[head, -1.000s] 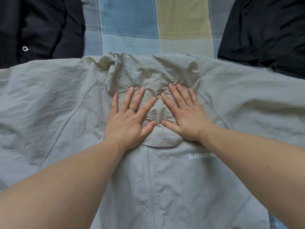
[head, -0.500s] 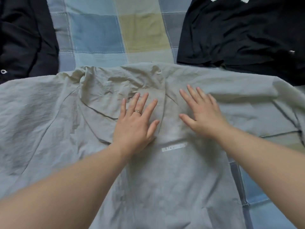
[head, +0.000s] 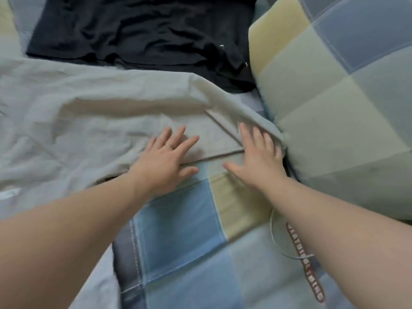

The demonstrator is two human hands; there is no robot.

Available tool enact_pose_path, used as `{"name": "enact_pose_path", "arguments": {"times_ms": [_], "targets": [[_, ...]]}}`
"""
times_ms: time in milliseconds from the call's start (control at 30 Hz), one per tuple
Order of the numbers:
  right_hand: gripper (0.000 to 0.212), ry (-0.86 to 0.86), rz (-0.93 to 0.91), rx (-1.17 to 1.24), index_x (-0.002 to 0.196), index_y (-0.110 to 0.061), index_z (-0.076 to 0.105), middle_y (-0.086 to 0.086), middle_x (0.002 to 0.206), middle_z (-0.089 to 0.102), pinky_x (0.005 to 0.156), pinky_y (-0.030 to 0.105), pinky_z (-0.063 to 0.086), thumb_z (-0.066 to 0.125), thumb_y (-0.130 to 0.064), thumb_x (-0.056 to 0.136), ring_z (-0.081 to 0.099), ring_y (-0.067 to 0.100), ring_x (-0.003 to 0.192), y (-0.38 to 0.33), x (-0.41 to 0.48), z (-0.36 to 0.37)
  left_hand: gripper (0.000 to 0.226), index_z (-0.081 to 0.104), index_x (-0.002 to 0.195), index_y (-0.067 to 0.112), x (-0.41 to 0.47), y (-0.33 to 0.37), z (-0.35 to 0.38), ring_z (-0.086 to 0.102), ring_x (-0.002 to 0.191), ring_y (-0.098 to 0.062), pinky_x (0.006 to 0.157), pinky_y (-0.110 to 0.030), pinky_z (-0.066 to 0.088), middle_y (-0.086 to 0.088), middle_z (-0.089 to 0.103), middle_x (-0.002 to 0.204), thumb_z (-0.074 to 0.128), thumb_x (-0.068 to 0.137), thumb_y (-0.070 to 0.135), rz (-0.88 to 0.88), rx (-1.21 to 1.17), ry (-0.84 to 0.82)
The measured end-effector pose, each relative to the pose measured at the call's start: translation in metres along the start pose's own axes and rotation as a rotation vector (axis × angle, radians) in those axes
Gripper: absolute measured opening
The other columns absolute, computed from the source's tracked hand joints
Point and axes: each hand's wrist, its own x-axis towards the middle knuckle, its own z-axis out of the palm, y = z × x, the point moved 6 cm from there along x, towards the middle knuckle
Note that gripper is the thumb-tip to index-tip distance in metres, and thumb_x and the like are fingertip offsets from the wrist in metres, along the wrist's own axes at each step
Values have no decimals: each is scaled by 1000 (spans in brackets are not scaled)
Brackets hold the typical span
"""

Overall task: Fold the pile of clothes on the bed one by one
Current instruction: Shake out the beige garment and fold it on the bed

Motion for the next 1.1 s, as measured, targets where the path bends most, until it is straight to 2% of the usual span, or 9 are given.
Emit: {"name": "enact_pose_path", "arguments": {"times_ms": [100, 267, 400, 533, 600, 700, 800, 933, 1100], "targets": [[109, -3, -26, -53, 157, -38, -4, 7, 167, 10, 119, 51, 17, 57, -77, 76, 14, 31, 151, 29, 7, 20, 82, -7, 153, 55, 18, 16, 37, -21, 153, -22, 117, -54, -18, 12, -16, 167, 27, 84, 84, -107, 68, -2], [56, 422, -29, -293, 138, -25, 38, 3, 137, 45, 97, 44, 31, 62, -32, 87, 42, 26, 126, 42, 29, -11, 88, -5, 151, 58, 25, 15, 39, -20, 153, -18, 116, -54, -20, 16, -15, 167, 13, 72, 93, -113, 85, 42], [30, 354, -46, -341, 121, -21, 54, 4, 127, 54, 93, 43, 32, 54, -18, 91, 47, 30, 118, 42, 44, -32, 90, -2, 152, 58, 24, 17, 38, -19, 154, -17, 116, -54, -20, 17, -12, 167, 15, 72, 94, -107, 50, 74], [18, 376, -29, 43, 108, -21, 57, 5, 116, 59, 87, 42, 36, 47, -18, 93, 52, 34, 111, 33, 39, -71, 92, 13, 153, 57, 25, 18, 28, -15, 154, -15, 118, -53, -19, 18, -5, 168, 44, 73, 90, -127, -66, 0], [14, 333, 20, 384, 96, -19, 56, 5, 100, 65, 75, 38, 42, 43, -17, 91, 57, 33, 96, 28, 32, -89, 90, 35, 149, 52, 20, 25, 14, 0, 156, -13, 123, -49, -10, 17, 14, 166, 58, 68, 85, -170, -317, -88], [16, 282, -25, 631, 86, -10, 62, 1, 77, 62, 66, 34, 41, 54, -23, 90, 58, 25, 80, -4, 16, -119, 62, 63, 131, 37, -5, 29, -24, 54, 127, 1, 108, -19, 41, 15, 62, 134, 70, 77, 66, -285, -1067, 74], [18, 153, -207, 773, 76, -9, 64, 0, 69, 57, 65, 30, 40, 64, -22, 88, 51, 13, 67, -67, -14, -142, 44, 65, 124, 35, -34, 21, -69, 58, 119, -1, 109, -30, 39, 14, 66, 126, 53, 94, 64, -373, -1464, 217], [23, -221, -408, 989, 99, -15, 77, -1, 97, 76, 72, 23, 55, 58, -28, 100, 71, 13, 85, -161, -58, -151, 73, 62, 134, 15, -71, 1, -124, 64, 120, -34, 107, -48, 45, -15, 66, 132, 37, 95, 71, -252, -1944, 113], [35, -368, -207, 1430, 117, -7, 71, 4, 118, 74, 97, 34, 47, 49, -26, 97, 68, 19, 113, -235, -90, -157, 68, 57, 139, 5, -141, -62, -149, 60, 119, -37, 108, -47, 43, -20, 62, 130, 56, 93, 55, -230, -2039, 22]]}}
